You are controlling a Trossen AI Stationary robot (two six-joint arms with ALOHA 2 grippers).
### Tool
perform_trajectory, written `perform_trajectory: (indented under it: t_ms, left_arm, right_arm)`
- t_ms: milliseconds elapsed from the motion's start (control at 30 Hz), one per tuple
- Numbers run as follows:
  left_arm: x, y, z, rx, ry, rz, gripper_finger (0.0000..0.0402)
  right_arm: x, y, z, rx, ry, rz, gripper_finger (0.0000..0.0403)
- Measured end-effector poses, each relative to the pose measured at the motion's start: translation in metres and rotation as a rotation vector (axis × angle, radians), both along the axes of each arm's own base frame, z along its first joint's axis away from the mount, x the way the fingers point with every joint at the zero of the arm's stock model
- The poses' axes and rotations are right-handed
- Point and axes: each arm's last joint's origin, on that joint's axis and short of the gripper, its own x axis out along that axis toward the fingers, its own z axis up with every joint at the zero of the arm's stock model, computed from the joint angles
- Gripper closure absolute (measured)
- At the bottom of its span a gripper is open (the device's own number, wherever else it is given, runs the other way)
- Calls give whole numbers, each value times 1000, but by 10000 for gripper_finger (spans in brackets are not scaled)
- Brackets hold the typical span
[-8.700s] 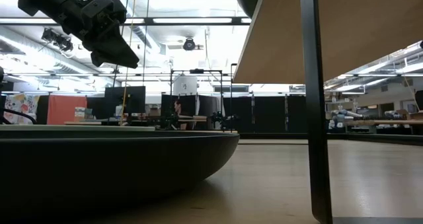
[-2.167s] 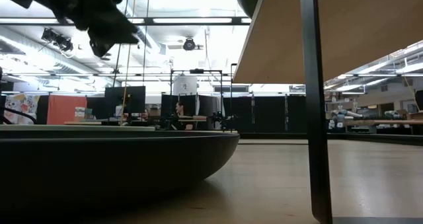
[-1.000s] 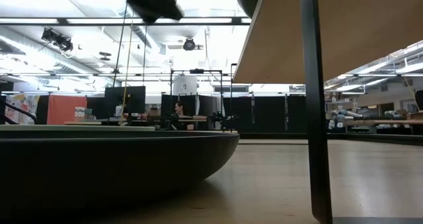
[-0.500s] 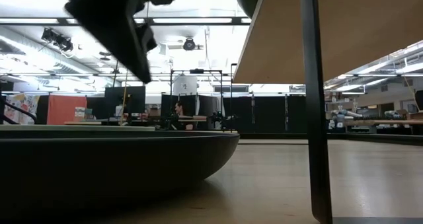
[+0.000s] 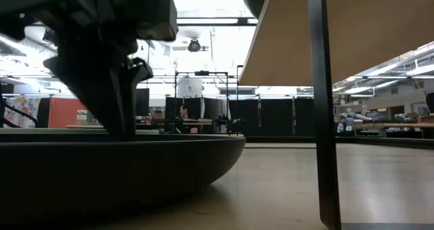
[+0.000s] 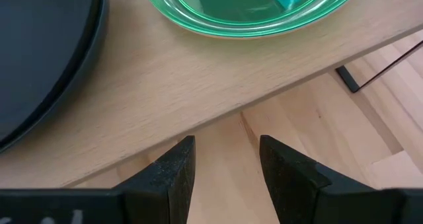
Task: Place and stack plates onto a shelf
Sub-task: Put the blue plate on the top of the green plate on the shelf
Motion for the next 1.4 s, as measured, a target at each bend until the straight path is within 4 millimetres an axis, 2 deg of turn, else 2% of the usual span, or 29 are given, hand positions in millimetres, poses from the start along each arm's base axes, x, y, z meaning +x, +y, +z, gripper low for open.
perform_trajectory:
  t_ms: [167, 1067, 1233, 1400]
  left_arm:
    - [2, 1, -7, 15, 15, 10, 276]
    - [4, 1, -6, 1, -17, 68, 276]
    - [1, -7, -7, -120, 39, 42, 276]
    - [-4, -20, -6, -148, 38, 12, 276]
  right_arm:
    - [0, 0, 0, 0, 0, 0, 228]
    - [0, 0, 0, 0, 0, 0, 228]
    - [0, 0, 0, 0, 0, 0, 228]
    - [0, 0, 0, 0, 0, 0, 228]
